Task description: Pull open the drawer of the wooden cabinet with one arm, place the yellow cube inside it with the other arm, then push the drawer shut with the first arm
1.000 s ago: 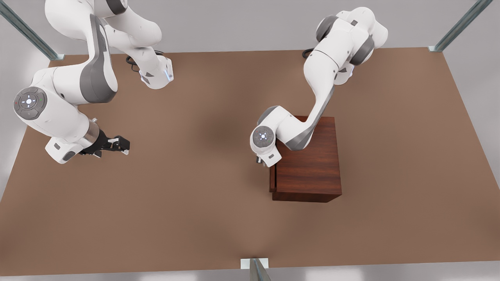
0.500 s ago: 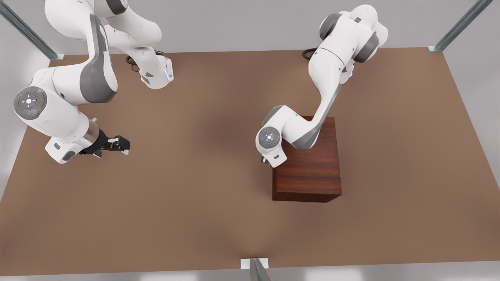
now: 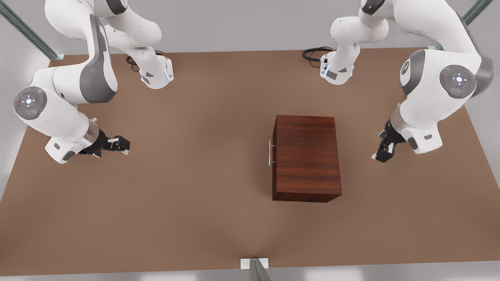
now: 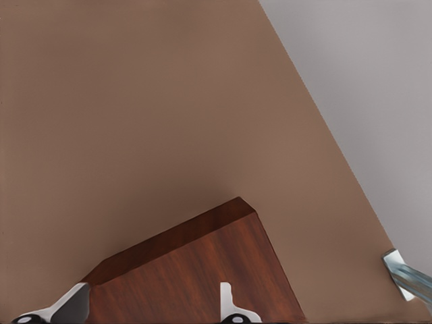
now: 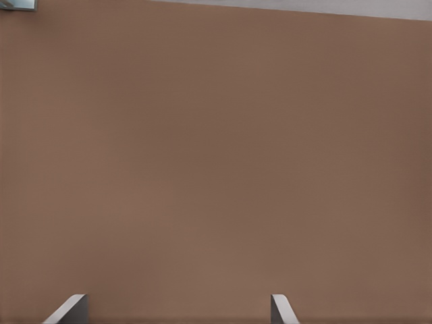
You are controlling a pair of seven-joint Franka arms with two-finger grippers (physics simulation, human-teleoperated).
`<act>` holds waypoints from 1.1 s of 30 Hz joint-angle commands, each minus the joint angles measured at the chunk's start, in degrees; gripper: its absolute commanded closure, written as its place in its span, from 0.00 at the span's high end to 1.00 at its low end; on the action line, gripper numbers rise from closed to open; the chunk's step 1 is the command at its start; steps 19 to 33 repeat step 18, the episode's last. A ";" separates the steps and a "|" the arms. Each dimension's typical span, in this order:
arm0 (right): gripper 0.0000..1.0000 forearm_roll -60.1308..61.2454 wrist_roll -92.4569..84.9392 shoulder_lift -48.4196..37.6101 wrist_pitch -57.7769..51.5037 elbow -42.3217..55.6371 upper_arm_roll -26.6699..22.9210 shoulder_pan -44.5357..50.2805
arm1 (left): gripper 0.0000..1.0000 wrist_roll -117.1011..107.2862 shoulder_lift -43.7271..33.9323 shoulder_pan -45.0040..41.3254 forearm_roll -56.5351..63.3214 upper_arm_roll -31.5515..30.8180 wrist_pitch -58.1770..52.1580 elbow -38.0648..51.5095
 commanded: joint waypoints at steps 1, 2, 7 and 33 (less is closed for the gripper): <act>1.00 0.04 -0.24 -0.07 -0.02 0.03 0.01 0.00 | 1.00 67.50 -1.45 -1.18 3.86 0.01 -4.32 -1.19; 1.00 0.04 -0.24 -0.07 -0.02 0.03 0.09 0.00 | 1.00 67.59 -1.45 -1.62 5.00 0.01 -4.23 -2.15; 1.00 0.04 -0.16 0.02 -0.11 0.03 0.01 0.00 | 1.00 67.67 -1.89 -1.18 2.98 0.01 -4.49 -2.24; 1.00 0.04 -0.24 -0.07 -0.11 0.03 0.01 0.00 | 1.00 69.87 -1.53 -1.54 3.07 0.09 -4.49 -2.15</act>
